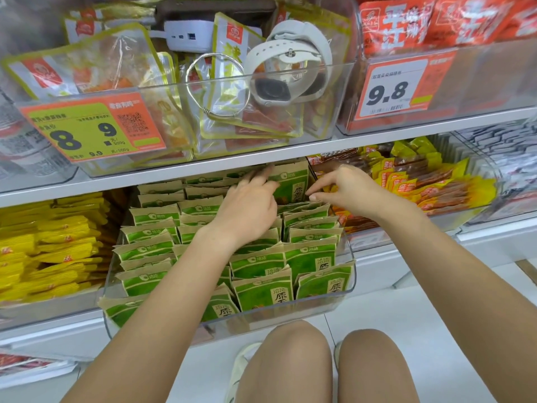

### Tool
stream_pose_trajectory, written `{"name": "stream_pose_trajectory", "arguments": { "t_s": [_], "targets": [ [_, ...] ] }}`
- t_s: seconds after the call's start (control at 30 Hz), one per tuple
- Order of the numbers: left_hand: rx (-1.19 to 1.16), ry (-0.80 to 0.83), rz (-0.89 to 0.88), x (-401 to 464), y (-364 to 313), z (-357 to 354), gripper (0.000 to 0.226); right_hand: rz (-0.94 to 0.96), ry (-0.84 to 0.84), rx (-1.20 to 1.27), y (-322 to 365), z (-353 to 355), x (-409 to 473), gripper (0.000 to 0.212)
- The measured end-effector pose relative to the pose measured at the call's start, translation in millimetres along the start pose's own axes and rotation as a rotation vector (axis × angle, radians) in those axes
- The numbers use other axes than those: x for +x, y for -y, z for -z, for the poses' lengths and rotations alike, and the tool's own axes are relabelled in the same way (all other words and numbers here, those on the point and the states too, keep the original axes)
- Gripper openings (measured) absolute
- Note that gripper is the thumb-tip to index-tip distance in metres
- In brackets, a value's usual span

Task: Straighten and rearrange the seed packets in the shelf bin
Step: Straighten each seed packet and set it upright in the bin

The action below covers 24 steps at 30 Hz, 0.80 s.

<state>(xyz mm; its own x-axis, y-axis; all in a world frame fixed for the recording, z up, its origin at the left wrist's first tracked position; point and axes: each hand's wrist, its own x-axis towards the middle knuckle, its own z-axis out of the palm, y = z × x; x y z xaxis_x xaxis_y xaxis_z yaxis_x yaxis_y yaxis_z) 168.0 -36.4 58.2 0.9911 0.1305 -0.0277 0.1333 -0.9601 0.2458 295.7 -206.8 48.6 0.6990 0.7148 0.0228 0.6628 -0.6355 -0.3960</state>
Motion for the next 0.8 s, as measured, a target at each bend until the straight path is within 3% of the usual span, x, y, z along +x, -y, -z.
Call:
{"name": "stream_pose_trajectory", "arguments": {
  "t_s": [0.2,0.37,0.53,0.7,0.8],
  "targets": [
    [0.005,0.036,0.046,0,0,3,0.043,-0.032,0.138,-0.100,9,4,9,0.024],
    [-0.002,0.048,0.067,2,3,0,0.048,-0.045,0.186,0.096,2,7,-2,0.029],
    [0.033,0.009,0.068,6,2,-2,0.049,-0.104,0.093,0.122,3,2,1,0.020],
    [0.010,-0.019,0.071,7,4,-2,0.046,-0.062,0.169,-0.135,13,4,13,0.026],
    [-0.024,-0.024,0.081,9,3,-4,0.046,-0.062,0.201,-0.220,17,3,16,0.018]
  ]
}}
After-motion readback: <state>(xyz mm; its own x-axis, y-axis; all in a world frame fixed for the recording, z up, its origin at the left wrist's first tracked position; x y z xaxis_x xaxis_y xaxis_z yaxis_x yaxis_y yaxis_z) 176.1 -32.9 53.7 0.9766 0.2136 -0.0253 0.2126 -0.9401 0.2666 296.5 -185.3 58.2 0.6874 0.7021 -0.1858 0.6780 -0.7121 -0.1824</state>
